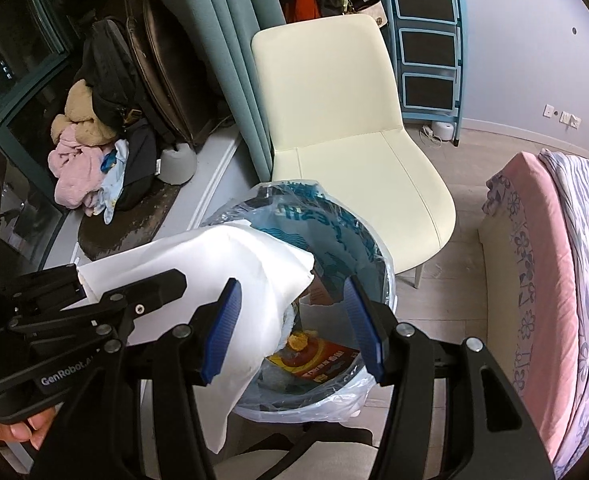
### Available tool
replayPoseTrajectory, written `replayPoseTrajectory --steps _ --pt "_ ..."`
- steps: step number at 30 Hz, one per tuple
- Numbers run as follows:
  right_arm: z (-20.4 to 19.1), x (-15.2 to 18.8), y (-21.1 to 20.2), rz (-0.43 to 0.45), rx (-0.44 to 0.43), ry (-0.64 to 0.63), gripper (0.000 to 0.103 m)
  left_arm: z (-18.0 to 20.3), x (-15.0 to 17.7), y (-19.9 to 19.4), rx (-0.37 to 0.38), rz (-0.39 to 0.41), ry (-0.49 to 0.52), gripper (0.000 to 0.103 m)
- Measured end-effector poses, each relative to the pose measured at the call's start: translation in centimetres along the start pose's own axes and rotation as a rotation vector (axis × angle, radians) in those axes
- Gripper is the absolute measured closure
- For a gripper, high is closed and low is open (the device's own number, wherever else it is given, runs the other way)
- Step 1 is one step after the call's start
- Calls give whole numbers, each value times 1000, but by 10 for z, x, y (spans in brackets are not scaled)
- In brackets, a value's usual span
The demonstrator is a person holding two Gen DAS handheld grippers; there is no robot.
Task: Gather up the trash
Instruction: 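Carry the white paper wrapper in the left gripper over the trash bin, then open the left gripper to drop the paper wrapper into the bin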
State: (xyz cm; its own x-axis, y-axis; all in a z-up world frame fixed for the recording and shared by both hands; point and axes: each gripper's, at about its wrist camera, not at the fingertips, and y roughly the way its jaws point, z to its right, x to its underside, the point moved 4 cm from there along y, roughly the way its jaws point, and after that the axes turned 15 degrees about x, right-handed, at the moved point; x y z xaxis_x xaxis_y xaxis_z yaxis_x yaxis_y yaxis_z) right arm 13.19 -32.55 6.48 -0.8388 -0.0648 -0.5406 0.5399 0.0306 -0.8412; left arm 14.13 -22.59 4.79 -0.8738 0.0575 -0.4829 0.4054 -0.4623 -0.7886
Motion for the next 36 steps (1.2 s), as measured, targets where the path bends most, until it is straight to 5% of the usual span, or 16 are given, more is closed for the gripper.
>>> replayPoseTrajectory --steps 12,20,36 --pt "-5 0 0 7 -5 -14 51 -7 -1 -3 2 2 -26 69" --pt "-5 -1 -5 23 4 2 51 -18 1 -11 9 5 -111 50" --pt "-20 9 -5 7 0 -27 51 -38 21 -28 -24 19 -161 46"
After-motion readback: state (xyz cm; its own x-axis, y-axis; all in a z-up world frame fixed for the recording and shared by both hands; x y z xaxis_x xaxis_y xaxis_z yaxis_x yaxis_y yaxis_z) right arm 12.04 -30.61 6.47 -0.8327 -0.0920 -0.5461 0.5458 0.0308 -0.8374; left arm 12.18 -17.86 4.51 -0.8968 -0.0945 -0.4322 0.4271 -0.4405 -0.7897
